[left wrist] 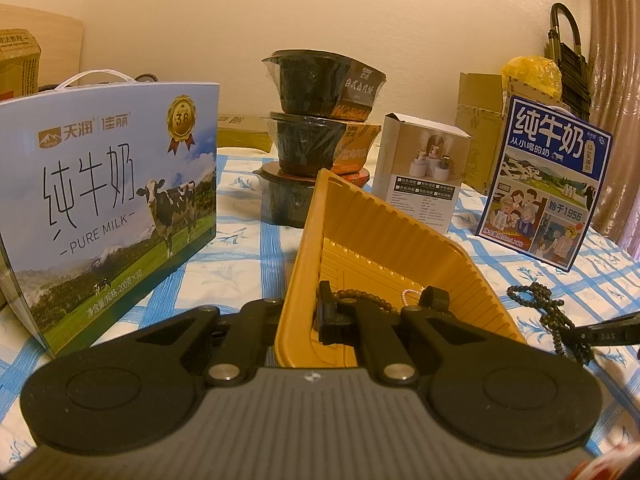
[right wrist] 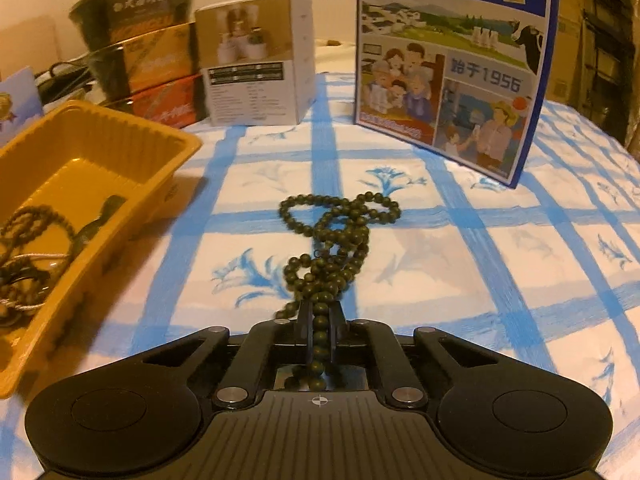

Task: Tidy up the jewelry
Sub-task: 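Return the right gripper to the dark green bead strand and grasp it, then lift the dark green bead strand high and swing it over the tray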

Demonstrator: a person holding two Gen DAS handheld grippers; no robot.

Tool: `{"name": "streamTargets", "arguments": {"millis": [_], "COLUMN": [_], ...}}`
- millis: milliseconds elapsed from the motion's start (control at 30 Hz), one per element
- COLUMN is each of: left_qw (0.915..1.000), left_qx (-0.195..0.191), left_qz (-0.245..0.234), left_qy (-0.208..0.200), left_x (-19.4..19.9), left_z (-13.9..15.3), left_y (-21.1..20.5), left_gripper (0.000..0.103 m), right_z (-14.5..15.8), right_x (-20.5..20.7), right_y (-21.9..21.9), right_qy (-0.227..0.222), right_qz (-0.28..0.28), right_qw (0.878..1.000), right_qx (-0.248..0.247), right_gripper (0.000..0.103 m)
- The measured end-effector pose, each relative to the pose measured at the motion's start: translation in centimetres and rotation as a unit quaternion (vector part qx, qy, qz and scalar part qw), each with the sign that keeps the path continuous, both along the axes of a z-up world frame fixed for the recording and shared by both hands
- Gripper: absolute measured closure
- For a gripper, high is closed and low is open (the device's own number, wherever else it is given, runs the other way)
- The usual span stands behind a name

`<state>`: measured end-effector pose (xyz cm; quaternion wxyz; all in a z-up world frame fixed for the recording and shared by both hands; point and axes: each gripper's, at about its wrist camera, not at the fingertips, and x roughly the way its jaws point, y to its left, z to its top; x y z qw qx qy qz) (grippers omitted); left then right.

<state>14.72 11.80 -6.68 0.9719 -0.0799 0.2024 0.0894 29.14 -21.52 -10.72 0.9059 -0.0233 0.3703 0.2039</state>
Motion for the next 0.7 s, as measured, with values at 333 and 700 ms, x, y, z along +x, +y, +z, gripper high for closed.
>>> {"name": "streamTargets", "arguments": {"millis": [333, 700], "left_qw": [1.0000, 1.0000], "left_qx": [0.000, -0.001], "left_qz": [0.000, 0.002], "left_qy": [0.000, 0.001], "left_x": [0.1, 0.0], "left_z": [-0.1, -0.2], "left_y": [0.1, 0.1], "left_gripper": [0.097, 0.097], "right_z": [5.1, 14.0], "right_x": [-2.5, -2.5], "right_y": [-2.6, -4.7], "right_qy": [-0.047, -0.123], "right_qz": [-0.014, -0.003], "right_qw": [0.998, 0.992], "right_qx": [0.033, 0.034], "right_gripper": [0.096, 0.096]}}
